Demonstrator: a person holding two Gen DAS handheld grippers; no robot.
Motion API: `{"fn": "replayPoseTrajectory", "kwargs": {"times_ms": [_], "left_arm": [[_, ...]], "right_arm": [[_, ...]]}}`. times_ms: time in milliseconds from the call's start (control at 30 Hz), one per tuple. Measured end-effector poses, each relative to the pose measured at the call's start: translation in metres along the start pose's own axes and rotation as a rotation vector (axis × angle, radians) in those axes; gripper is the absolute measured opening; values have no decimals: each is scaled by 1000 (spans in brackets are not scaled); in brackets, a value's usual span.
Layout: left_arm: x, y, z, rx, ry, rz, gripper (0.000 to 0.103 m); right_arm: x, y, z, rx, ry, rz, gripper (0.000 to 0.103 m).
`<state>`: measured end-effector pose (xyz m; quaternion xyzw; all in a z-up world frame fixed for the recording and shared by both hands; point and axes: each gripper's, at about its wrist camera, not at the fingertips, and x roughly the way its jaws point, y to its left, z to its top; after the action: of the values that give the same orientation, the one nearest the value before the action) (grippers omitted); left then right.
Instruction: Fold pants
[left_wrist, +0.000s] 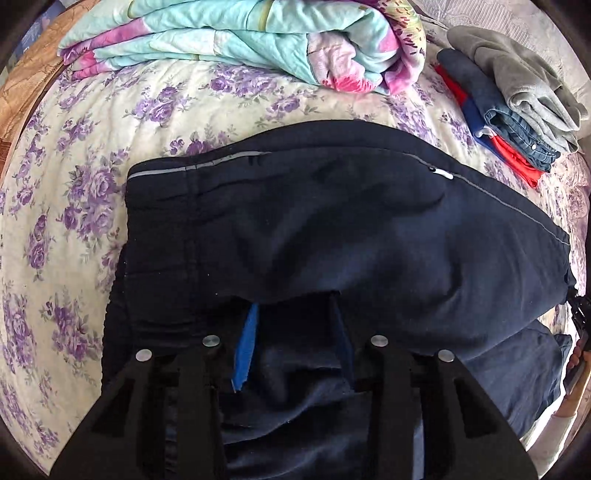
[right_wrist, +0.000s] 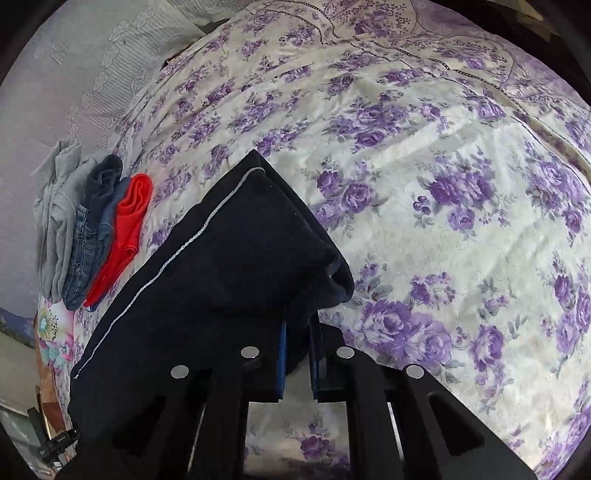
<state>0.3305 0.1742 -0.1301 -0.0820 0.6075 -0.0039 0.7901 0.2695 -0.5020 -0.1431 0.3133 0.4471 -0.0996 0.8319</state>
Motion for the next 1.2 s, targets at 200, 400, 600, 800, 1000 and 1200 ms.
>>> {"fn": "replayPoseTrajectory", "kwargs": {"times_ms": [200, 400, 600, 800, 1000, 1200], "left_arm": [[-7, 0, -9, 45, -34, 19, 38], [-16, -6, -7, 84, -8, 26, 38], [-85, 31, 21, 108, -126, 27, 71], [-68, 32, 79, 311, -65, 21, 80], [1, 11, 104, 485, 83, 1, 79], [13, 15, 96, 497, 31, -70, 67]], "right_arm": [[-48, -15, -4, 27, -45, 11, 10], [-16, -16, -16, -37, 46, -116, 21], [-87, 14, -53, -150, -86, -196, 39], [-145, 46, -158, -172, -177, -5, 44], [-152, 88, -206, -270, -158, -76, 44], [-149, 125, -200, -336, -196, -122, 45]]}}
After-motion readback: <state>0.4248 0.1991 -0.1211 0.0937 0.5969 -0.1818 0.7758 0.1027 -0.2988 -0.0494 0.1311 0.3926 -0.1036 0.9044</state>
